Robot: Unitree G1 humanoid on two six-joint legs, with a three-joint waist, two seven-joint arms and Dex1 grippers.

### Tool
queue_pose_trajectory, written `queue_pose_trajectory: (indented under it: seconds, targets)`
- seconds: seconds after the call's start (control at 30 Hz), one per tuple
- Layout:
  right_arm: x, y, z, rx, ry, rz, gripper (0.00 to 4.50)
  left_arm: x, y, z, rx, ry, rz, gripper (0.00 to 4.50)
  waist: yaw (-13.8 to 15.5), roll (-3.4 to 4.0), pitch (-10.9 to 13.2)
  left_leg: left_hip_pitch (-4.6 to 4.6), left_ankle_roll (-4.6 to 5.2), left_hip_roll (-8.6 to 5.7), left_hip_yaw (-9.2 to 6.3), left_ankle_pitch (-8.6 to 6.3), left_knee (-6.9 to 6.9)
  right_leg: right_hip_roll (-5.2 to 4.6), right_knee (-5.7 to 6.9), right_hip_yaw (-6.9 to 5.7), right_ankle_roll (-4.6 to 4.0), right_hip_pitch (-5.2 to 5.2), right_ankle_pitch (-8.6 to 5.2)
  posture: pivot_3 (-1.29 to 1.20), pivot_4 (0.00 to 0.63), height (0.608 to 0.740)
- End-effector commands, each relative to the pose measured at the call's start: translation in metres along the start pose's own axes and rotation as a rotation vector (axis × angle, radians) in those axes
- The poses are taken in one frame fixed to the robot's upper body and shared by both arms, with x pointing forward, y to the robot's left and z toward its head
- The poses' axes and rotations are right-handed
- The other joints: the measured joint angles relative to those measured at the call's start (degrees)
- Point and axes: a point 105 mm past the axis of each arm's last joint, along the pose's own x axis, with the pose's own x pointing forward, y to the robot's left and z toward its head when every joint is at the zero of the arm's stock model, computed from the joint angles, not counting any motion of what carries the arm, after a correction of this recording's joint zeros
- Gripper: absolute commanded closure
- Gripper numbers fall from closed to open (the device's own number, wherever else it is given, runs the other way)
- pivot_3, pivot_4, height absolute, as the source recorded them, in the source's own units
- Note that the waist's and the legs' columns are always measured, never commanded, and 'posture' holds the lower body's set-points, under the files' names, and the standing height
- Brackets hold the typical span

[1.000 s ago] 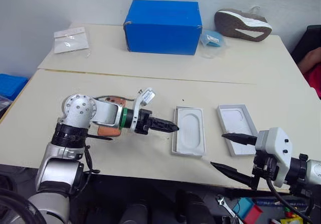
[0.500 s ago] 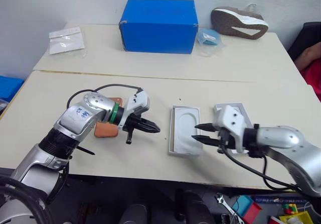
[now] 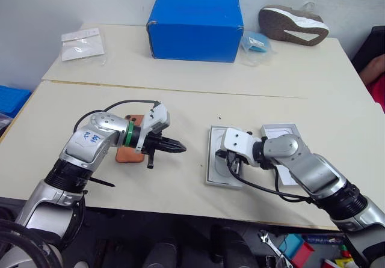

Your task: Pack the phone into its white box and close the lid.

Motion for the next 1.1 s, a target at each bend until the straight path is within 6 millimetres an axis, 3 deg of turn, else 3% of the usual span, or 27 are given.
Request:
queue_pose_trajectory:
  seconds: [0.03, 0.37, 0.43, 0.7, 0.83, 1.0, 1.1]
  targets:
    - [0.003, 0.001, 0.014, -0.021, -0.037, 0.008, 4.46, -0.002, -0.002, 0.010, 0.040, -0.023, 0.016, 4.50, -0.12, 0.00, 0.00, 0.00, 0.00, 0.00, 0.00, 0.00, 0.00, 0.00, 0.02, 0.00, 0.00, -0.01, 0.00, 0.00, 0.150, 0.740]
    - [-0.033, -0.014, 0.021, -0.014, -0.042, -0.079, 4.46, 0.013, -0.009, 0.022, 0.030, -0.074, -0.019, 4.50, 0.10, 0.00, 0.00, -0.01, 0.00, -0.02, -0.01, 0.00, 0.02, -0.01, 0.02, 0.00, 0.00, -0.01, 0.00, 0.00, 0.150, 0.740]
    - [-0.037, -0.018, 0.013, -0.007, -0.013, -0.101, 4.46, 0.016, -0.010, 0.024, 0.024, -0.083, -0.028, 4.50, 0.07, 0.00, 0.00, -0.01, 0.00, -0.02, -0.01, 0.00, 0.02, -0.01, 0.03, 0.00, 0.01, -0.01, 0.00, 0.00, 0.150, 0.740]
    - [-0.019, -0.014, -0.021, -0.007, 0.074, -0.114, 4.46, 0.024, -0.013, 0.025, 0.025, -0.084, -0.048, 4.50, -0.18, 0.00, -0.01, 0.03, -0.01, -0.02, 0.03, 0.00, 0.03, 0.00, 0.09, 0.03, 0.01, -0.02, 0.00, 0.00, 0.150, 0.740]
    - [-0.016, -0.015, -0.008, 0.039, 0.001, -0.123, 4.46, 0.020, -0.007, 0.028, -0.001, -0.095, -0.027, 4.50, -0.21, -0.01, -0.01, 0.11, -0.02, -0.02, 0.05, 0.01, 0.05, 0.00, 0.16, 0.06, 0.01, 0.03, 0.00, 0.00, 0.150, 0.740]
    - [-0.029, -0.021, 0.014, 0.066, -0.084, -0.143, 4.46, 0.012, -0.001, 0.027, -0.057, -0.108, 0.009, 4.50, -0.17, -0.01, -0.01, 0.09, -0.02, -0.02, 0.04, 0.01, 0.07, 0.00, 0.17, 0.05, 0.01, 0.01, 0.00, 0.00, 0.150, 0.740]
    - [-0.040, -0.019, 0.033, 0.097, -0.167, -0.125, 4.46, -0.003, 0.005, 0.025, -0.145, -0.130, 0.053, 4.50, -0.17, -0.01, -0.01, 0.08, -0.02, -0.02, 0.03, 0.01, 0.07, 0.00, 0.17, 0.04, 0.01, 0.01, 0.00, 0.00, 0.150, 0.740]
